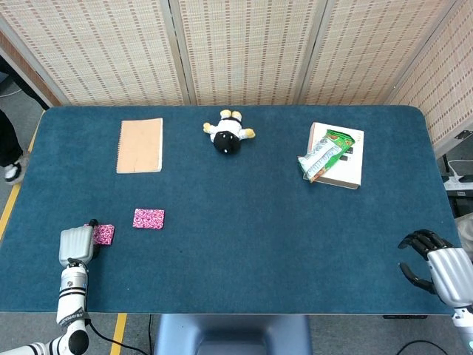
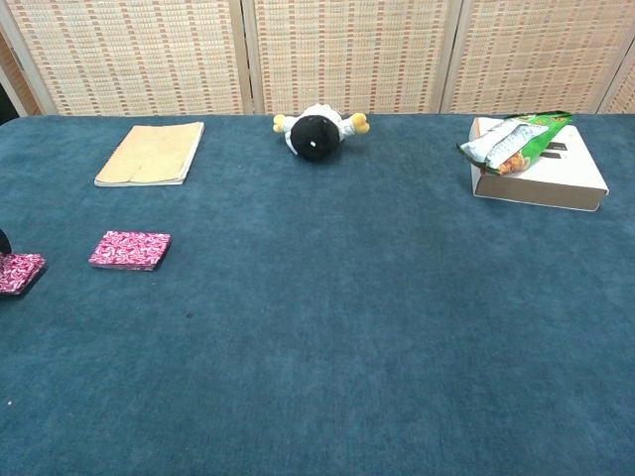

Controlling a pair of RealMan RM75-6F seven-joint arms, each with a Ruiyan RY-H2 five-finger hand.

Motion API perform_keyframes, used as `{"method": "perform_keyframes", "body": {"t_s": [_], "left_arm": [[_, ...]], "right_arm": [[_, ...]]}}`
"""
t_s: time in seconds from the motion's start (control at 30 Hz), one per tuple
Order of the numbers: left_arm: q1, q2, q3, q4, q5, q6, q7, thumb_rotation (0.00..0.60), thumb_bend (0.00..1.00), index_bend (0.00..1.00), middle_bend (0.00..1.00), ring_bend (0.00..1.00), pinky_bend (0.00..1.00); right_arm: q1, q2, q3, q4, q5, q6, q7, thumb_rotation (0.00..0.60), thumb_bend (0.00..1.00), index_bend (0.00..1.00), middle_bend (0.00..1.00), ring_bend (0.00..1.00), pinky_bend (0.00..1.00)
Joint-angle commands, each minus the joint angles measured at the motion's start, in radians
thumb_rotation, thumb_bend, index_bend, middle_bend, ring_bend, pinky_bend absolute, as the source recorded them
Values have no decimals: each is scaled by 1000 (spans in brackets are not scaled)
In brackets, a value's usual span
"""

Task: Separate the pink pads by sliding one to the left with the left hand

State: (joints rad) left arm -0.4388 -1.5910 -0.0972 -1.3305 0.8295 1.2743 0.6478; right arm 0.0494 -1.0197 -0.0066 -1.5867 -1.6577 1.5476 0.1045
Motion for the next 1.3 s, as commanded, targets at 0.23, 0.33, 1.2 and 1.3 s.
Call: {"method": "perform_keyframes", "body": {"t_s": [0.23, 0.33, 1.2, 1.3], "left_arm": [[16, 35, 0, -105, 17, 32, 53, 600, 343, 97, 1000, 1000, 1000], [19, 52, -4, -156, 21, 33, 54, 600, 334, 91, 1000, 1000, 1000], [-170, -180, -125, -49, -38, -37, 249, 600, 337, 178, 1000, 1000, 1000], [-176, -187, -132, -39, -58, -38, 257, 600, 337, 187, 1000, 1000, 1000]], "right_arm": [[-1, 2, 0, 2, -2, 5, 9, 600, 232, 448, 366, 253, 487], [-1, 3, 0, 2, -2, 3, 11, 600, 232, 448, 366, 253, 487], [3, 12, -1, 0, 0, -4, 20, 600, 233, 448, 365, 253, 487], [3, 11, -1, 0, 0, -4, 18, 600, 232, 448, 366, 253, 487]]}}
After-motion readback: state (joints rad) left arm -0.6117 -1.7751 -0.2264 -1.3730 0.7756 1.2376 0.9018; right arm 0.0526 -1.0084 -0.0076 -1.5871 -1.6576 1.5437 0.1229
